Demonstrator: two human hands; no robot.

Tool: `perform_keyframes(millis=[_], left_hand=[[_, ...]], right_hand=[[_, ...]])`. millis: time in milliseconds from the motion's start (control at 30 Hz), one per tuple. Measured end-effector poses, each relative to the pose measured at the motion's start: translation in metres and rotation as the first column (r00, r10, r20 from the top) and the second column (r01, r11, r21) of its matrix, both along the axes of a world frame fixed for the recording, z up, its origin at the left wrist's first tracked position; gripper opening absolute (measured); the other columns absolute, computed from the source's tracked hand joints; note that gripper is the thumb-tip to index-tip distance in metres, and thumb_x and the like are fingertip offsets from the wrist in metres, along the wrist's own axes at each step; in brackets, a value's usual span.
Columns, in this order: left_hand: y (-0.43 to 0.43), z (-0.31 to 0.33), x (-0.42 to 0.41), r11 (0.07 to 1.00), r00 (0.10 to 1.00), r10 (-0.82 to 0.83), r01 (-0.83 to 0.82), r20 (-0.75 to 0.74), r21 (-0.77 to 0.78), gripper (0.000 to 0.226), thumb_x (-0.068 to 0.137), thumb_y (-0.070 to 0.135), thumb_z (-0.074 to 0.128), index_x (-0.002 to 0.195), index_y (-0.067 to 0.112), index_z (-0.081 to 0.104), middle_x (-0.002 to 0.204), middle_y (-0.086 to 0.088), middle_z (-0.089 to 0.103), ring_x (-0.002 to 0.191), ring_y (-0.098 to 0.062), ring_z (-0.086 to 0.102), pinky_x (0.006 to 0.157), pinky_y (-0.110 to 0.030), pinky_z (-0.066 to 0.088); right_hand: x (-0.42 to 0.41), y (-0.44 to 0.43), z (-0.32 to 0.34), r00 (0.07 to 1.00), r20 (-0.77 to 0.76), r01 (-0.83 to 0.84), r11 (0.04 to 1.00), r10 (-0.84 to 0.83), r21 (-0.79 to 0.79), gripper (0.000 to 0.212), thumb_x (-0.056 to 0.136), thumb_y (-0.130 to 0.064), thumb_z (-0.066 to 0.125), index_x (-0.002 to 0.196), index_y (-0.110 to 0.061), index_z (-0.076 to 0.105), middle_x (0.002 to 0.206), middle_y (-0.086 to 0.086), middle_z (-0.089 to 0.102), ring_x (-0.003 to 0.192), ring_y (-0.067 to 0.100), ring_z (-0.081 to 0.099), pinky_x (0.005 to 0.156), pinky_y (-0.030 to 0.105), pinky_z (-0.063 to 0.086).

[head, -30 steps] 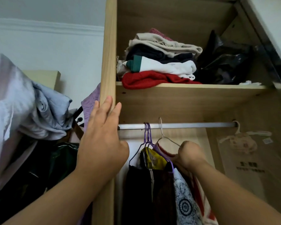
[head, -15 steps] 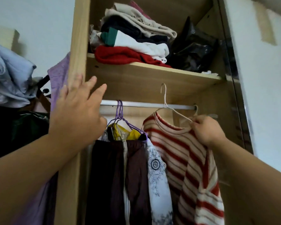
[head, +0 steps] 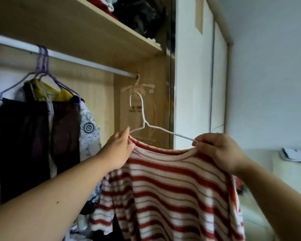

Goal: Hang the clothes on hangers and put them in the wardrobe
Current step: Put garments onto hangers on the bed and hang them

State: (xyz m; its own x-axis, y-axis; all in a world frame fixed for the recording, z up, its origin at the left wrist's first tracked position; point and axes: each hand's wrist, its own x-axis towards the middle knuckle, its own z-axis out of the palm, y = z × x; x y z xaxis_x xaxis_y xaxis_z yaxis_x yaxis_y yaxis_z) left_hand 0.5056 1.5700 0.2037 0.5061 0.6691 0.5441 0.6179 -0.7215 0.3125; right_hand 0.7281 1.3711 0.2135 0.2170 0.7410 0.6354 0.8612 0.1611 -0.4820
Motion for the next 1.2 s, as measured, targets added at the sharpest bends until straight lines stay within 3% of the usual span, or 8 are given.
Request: perform_keyframes(millis=[100, 167, 367, 500, 600, 833, 1000, 1200], left_hand=[[-0.004, -0.042, 0.012, 0.996, 0.993, -0.088, 0.090, 0.074, -0.026, 0.021, 0.099, 0.028, 0.040, 0.108, 0.015, 0.055, 0.113, -0.013, 0.062, 0.104, -0.031, 0.056, 0.086, -0.037, 0.045], [-0.014, -0.070, 0.013, 0.978, 0.979, -0.200, 0.202, 0.035, -0.047, 0.021, 0.099, 0.030, 0.041, 0.085, 0.019, 0.053, 0.089, -0.007, 0.065, 0.086, -0.029, 0.059, 0.071, -0.035, 0.043], [-0.073, -0.148, 0.007, 0.814, 0.826, -0.563, 0.551, -0.019, -0.182, 0.018, 0.094, 0.016, 0.053, 0.077, 0.016, 0.060, 0.068, 0.006, 0.056, 0.067, -0.014, 0.051, 0.055, -0.008, 0.034], [-0.114, -0.196, 0.001, 0.706, 0.721, -0.691, 0.661, -0.043, -0.253, 0.011, 0.092, 0.011, 0.056, 0.087, 0.008, 0.066, 0.084, -0.010, 0.066, 0.082, -0.028, 0.059, 0.073, -0.028, 0.045], [-0.148, -0.221, -0.007, 0.664, 0.681, -0.733, 0.713, -0.006, -0.227, 0.014, 0.091, 0.017, 0.057, 0.096, 0.014, 0.069, 0.095, -0.009, 0.069, 0.091, -0.030, 0.061, 0.082, -0.039, 0.048], [-0.260, -0.243, -0.024, 0.515, 0.505, -0.857, 0.843, -0.097, -0.158, 0.019, 0.093, 0.027, 0.052, 0.104, 0.023, 0.068, 0.107, -0.005, 0.066, 0.101, -0.028, 0.058, 0.083, -0.036, 0.046], [-0.376, -0.269, -0.026, 0.370, 0.346, -0.929, 0.890, -0.135, -0.266, 0.023, 0.093, 0.029, 0.053, 0.111, 0.023, 0.066, 0.112, -0.010, 0.064, 0.106, -0.032, 0.057, 0.089, -0.040, 0.046], [-0.504, -0.313, -0.017, 0.188, 0.125, -0.976, 0.898, -0.179, -0.398, 0.021, 0.094, 0.033, 0.050, 0.107, 0.025, 0.065, 0.109, -0.007, 0.064, 0.103, -0.029, 0.056, 0.087, -0.039, 0.046]], right_hand=[[-0.004, -0.046, -0.032, 0.986, 0.002, 0.164, 0.984, -0.164, -0.073, 0.018, 0.086, -0.030, 0.061, 0.073, -0.040, 0.068, 0.074, -0.026, 0.065, 0.073, -0.008, 0.058, 0.061, 0.005, 0.041], [-0.009, -0.076, -0.058, 0.954, 0.020, 0.299, 0.944, -0.299, -0.138, 0.017, 0.085, -0.033, 0.061, 0.071, -0.040, 0.067, 0.073, -0.029, 0.063, 0.073, -0.011, 0.057, 0.059, 0.003, 0.040], [-0.059, -0.170, -0.160, 0.727, -0.031, 0.642, 0.696, -0.686, -0.321, 0.007, 0.084, -0.036, 0.063, 0.079, -0.037, 0.068, 0.079, -0.010, 0.067, 0.078, 0.012, 0.061, 0.057, 0.014, 0.038], [-0.123, -0.233, -0.227, 0.525, 0.016, 0.767, 0.465, -0.851, -0.443, 0.017, 0.087, -0.037, 0.060, 0.098, -0.031, 0.070, 0.101, 0.003, 0.070, 0.095, 0.024, 0.061, 0.069, 0.024, 0.039], [-0.179, -0.274, -0.262, 0.441, -0.003, 0.781, 0.386, -0.897, -0.491, 0.013, 0.087, -0.035, 0.059, 0.092, -0.029, 0.069, 0.093, 0.004, 0.070, 0.090, 0.025, 0.062, 0.065, 0.024, 0.036], [-0.287, -0.383, -0.301, 0.192, -0.055, 0.763, 0.184, -0.980, -0.619, 0.008, 0.082, -0.032, 0.063, 0.081, -0.031, 0.071, 0.066, -0.014, 0.056, 0.072, 0.011, 0.053, 0.055, 0.018, 0.033], [-0.340, -0.491, -0.306, -0.027, -0.114, 0.656, 0.068, -0.993, -0.752, 0.010, 0.079, -0.033, 0.067, 0.069, -0.035, 0.068, 0.081, -0.005, 0.070, 0.084, 0.018, 0.063, 0.081, 0.031, 0.051], [-0.388, -0.598, -0.329, -0.273, -0.119, 0.612, -0.077, -0.955, -0.787, 0.009, 0.079, -0.031, 0.068, 0.073, -0.034, 0.074, 0.080, -0.007, 0.070, 0.080, 0.015, 0.063, 0.075, 0.026, 0.048]])
